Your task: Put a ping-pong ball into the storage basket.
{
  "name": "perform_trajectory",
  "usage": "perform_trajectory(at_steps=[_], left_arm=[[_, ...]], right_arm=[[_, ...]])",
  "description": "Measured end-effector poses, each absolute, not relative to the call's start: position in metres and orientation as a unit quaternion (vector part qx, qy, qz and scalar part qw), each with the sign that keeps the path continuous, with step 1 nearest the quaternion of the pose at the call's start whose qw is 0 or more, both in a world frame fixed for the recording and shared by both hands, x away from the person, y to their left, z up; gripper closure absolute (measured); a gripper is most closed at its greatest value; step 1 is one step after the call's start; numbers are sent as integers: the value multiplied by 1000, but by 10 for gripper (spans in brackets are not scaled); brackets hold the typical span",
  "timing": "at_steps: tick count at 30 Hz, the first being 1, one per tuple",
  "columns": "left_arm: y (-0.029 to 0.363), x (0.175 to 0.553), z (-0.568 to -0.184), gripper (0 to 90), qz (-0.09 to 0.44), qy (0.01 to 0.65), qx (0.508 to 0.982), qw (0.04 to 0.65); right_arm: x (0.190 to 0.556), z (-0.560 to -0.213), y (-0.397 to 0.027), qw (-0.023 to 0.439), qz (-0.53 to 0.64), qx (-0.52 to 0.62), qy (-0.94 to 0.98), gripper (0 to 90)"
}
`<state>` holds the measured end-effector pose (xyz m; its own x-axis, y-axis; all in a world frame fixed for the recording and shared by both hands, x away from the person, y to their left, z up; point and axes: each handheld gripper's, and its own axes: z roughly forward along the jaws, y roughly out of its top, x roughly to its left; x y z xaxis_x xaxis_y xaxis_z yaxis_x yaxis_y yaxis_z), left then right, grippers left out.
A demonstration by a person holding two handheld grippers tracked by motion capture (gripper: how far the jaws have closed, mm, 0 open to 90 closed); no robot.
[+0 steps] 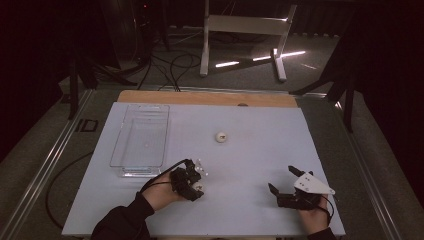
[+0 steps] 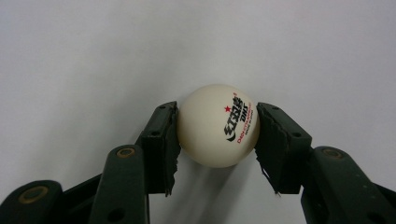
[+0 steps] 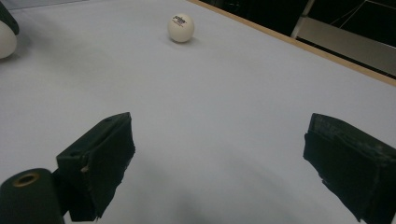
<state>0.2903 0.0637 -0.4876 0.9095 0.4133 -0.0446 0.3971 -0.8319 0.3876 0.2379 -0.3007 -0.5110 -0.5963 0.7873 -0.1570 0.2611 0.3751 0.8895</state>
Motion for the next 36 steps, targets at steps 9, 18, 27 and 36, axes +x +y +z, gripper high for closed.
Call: perform_trajectory(at_steps=[9,18,27,36], left_arm=[[66,288,-483,523,10,198,961,191],[69,287,-477,523,6,187,965,183],[72,286,-471,523,3,177,967,180],[73,283,-466,523,2,165,971,175]], right_arm=[[238,-511,-301,296,446,337,775,85],[238,-511,-300,296,445,337,775,85],[238,-511,-300,296,446,338,775,85],[238,-511,-301,295,446,339,774,85]])
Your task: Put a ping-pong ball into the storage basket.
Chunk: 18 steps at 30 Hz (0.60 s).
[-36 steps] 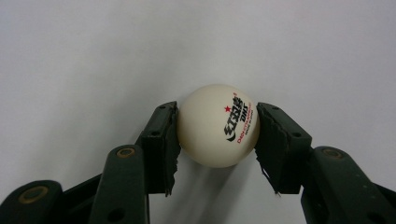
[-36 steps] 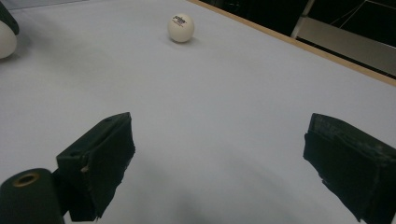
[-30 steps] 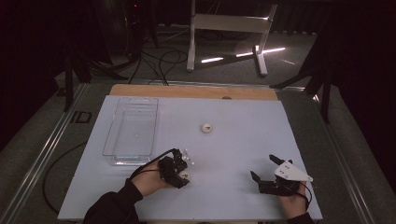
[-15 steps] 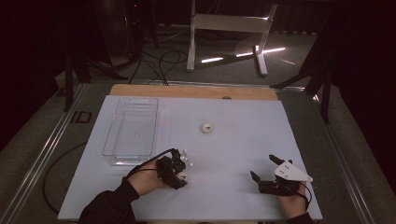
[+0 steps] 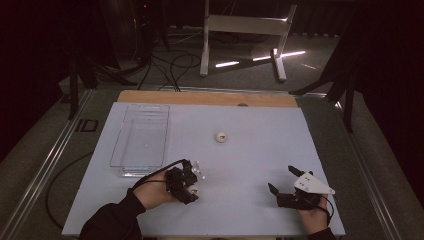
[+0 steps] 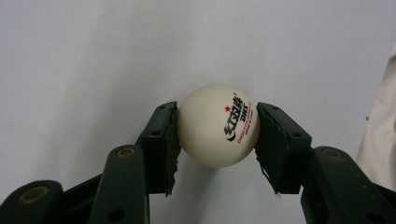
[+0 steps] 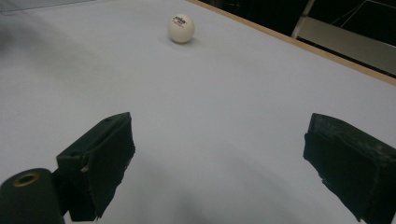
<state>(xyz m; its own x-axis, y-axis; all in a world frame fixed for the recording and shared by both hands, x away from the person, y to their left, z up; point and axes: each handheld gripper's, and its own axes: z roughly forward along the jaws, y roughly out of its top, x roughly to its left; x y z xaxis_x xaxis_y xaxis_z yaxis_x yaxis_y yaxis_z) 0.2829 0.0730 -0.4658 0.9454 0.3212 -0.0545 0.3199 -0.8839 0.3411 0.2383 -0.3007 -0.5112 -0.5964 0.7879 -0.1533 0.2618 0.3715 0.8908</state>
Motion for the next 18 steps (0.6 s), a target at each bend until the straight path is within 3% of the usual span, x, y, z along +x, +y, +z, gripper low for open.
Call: perform_trajectory(at_steps=[18], left_arm=[[77,277,-450,523,3,143,975,168]], right_arm=[[239,-511,-301,292,449,339,774,85]])
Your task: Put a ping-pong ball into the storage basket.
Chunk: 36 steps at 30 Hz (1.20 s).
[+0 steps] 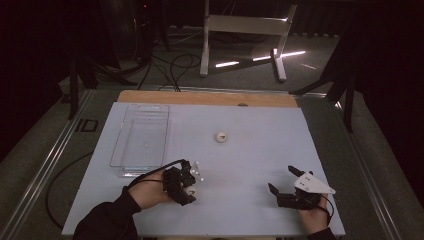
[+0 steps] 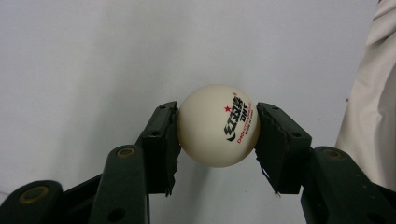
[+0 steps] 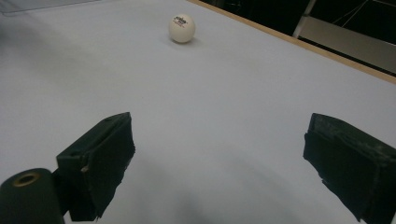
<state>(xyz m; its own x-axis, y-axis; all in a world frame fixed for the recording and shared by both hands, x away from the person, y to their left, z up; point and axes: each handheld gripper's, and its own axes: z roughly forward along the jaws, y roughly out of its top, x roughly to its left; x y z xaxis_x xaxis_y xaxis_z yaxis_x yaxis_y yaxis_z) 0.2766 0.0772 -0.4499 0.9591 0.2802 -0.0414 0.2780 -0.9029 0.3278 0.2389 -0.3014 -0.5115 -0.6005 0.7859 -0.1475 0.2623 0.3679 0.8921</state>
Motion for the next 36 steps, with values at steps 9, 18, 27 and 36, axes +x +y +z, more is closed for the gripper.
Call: perform_trajectory(at_steps=[9,18,27,36], left_arm=[[82,274,-440,523,10,138,976,167],[83,273,-430,523,13,131,977,169],[86,272,-421,523,17,128,977,168],[89,273,-411,523,18,127,977,169]], right_arm=[[239,-511,-301,291,448,338,775,85],[238,-511,-301,290,448,338,775,85],[238,-511,-300,289,447,338,776,85],[238,-511,-300,289,447,337,777,85]])
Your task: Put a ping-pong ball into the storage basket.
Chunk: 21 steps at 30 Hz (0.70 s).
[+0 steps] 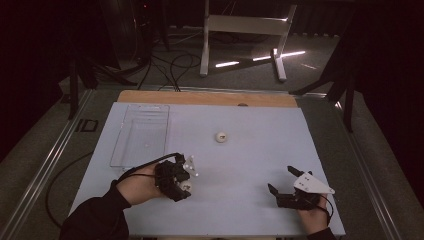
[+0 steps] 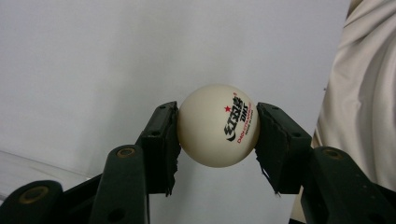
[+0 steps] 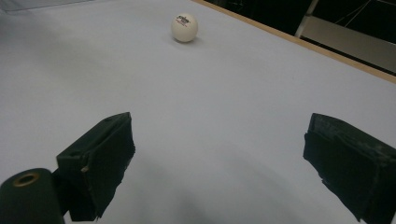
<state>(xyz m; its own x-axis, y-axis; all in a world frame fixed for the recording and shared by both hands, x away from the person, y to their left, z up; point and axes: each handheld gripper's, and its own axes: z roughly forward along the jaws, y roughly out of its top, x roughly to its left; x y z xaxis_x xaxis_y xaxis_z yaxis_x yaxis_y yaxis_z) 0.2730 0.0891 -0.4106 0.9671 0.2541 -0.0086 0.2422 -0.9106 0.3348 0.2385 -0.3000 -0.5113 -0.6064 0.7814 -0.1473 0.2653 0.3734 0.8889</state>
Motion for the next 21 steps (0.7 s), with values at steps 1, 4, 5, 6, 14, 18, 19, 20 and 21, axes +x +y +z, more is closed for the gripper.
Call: perform_trajectory(at_steps=[1,4,5,6,14,18,19,20,21], left_arm=[[89,273,-409,523,20,129,977,169],[90,274,-406,523,22,129,977,169],[90,275,-404,523,23,128,977,168],[91,276,-402,523,22,127,977,168],[94,281,-396,523,23,133,976,170],[96,283,-392,523,26,142,975,169],[97,283,-391,523,26,141,975,168],[97,283,-391,523,26,141,975,168],[99,285,-389,523,29,145,975,167]], right_arm=[[238,-511,-300,289,447,337,777,85],[238,-511,-300,288,447,337,776,85],[238,-511,-300,287,448,338,777,85],[238,-511,-300,287,448,337,777,85],[239,-511,-300,287,448,337,777,85],[238,-511,-299,286,448,338,777,85],[238,-511,-299,286,448,337,777,85],[238,-511,-299,286,448,337,777,85],[238,-511,-299,286,448,337,777,85]])
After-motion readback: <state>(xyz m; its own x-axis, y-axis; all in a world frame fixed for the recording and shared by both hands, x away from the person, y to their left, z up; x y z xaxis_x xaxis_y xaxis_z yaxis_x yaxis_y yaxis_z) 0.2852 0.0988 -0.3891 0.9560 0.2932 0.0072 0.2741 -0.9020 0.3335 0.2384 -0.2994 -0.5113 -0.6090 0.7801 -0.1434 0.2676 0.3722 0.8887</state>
